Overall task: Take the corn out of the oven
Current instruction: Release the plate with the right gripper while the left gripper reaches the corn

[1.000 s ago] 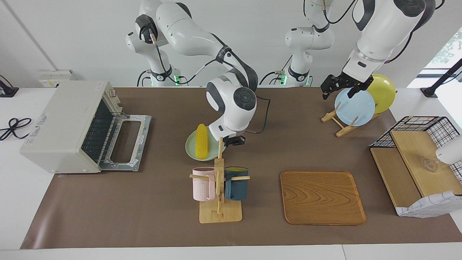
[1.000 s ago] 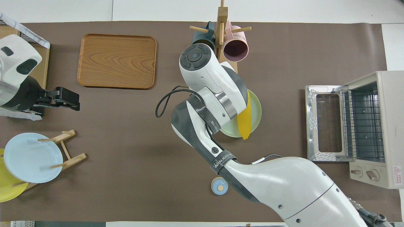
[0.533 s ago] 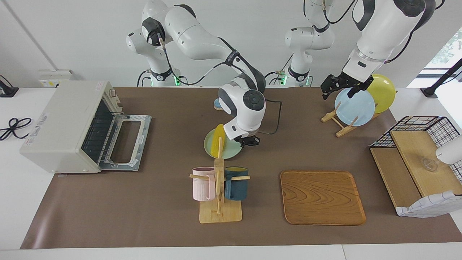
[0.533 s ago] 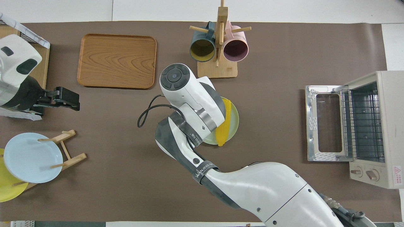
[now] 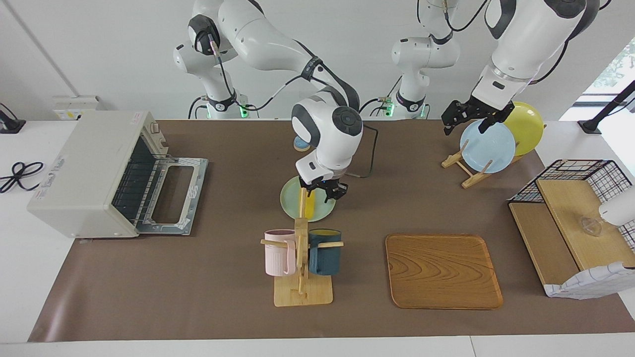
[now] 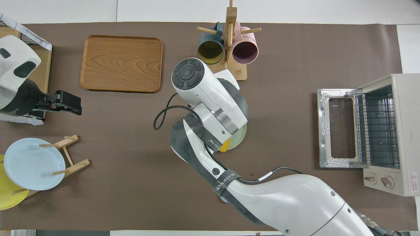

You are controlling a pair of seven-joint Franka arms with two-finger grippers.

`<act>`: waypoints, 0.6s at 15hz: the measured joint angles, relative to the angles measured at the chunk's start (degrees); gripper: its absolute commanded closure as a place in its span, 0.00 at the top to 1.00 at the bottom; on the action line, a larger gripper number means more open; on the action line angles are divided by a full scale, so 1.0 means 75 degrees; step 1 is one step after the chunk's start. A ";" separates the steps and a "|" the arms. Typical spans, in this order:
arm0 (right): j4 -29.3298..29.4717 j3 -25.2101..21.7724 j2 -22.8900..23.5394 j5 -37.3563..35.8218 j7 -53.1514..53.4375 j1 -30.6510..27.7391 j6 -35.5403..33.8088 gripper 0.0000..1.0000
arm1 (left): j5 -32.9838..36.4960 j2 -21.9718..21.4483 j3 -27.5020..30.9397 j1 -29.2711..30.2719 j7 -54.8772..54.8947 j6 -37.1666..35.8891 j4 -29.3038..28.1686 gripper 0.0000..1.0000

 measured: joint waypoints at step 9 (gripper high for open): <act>-0.2748 -0.0068 -0.0874 -0.0804 -0.2079 -0.2490 0.0303 0.00 | -0.0211 -0.0048 -0.0211 -0.1212 -0.1491 0.1275 -0.0964 1.00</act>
